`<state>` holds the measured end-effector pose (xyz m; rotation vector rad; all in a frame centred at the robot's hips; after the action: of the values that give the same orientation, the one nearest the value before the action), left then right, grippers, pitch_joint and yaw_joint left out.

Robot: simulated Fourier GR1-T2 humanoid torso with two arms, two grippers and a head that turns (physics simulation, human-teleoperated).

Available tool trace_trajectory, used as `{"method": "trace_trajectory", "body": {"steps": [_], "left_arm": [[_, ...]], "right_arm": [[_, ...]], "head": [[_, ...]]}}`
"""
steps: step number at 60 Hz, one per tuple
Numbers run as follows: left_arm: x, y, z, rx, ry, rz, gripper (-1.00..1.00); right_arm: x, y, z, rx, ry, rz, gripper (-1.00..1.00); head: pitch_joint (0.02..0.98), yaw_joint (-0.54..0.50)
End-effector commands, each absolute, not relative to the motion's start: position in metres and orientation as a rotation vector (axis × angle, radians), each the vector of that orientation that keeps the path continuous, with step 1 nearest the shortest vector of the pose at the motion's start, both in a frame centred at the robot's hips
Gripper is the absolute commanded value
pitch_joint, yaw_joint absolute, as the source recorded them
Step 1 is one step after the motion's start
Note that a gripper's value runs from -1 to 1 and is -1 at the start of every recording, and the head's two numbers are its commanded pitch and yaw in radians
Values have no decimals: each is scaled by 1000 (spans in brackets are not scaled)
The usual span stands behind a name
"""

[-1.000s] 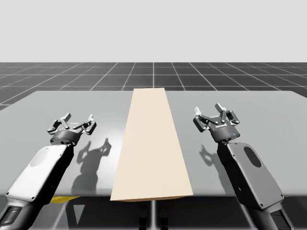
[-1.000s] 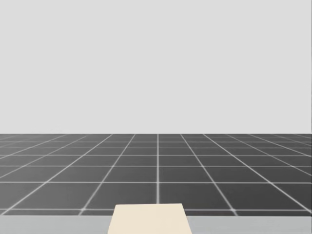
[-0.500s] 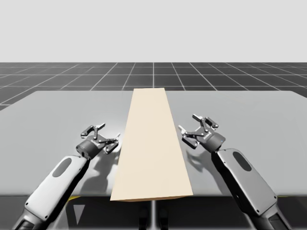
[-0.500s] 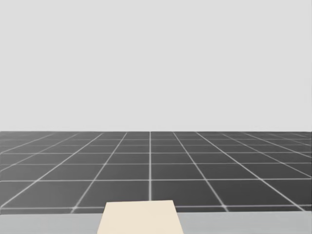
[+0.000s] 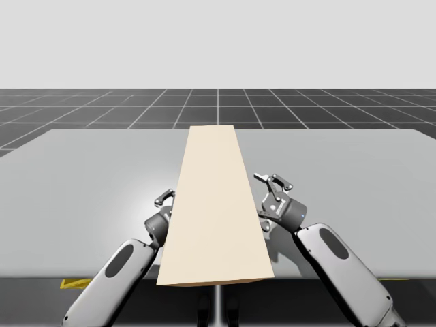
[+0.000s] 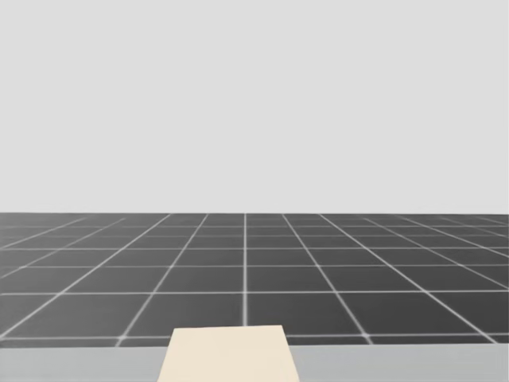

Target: Retrieve the object from inside the box.

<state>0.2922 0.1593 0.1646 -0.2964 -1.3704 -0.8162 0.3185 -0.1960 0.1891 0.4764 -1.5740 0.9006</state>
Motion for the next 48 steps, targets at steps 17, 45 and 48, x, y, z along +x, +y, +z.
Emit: {"method": "trace_trajectory", "body": {"steps": [17,45,48], "left_arm": [[335,135,148,-400,-1302,-761,-1000],[361,113,116,-491,-1193,-747,297],[360,114,115,-486,-1190,-753,1000]], "right_arm": [[308,-176,184,530,-1587,932,-1000],[308,-175,184,507,-1596,939,-1000],[308,-176,184,508,-1595,938,-1000]], "head": [[101,-16],[127,-14],[129,-12]]}}
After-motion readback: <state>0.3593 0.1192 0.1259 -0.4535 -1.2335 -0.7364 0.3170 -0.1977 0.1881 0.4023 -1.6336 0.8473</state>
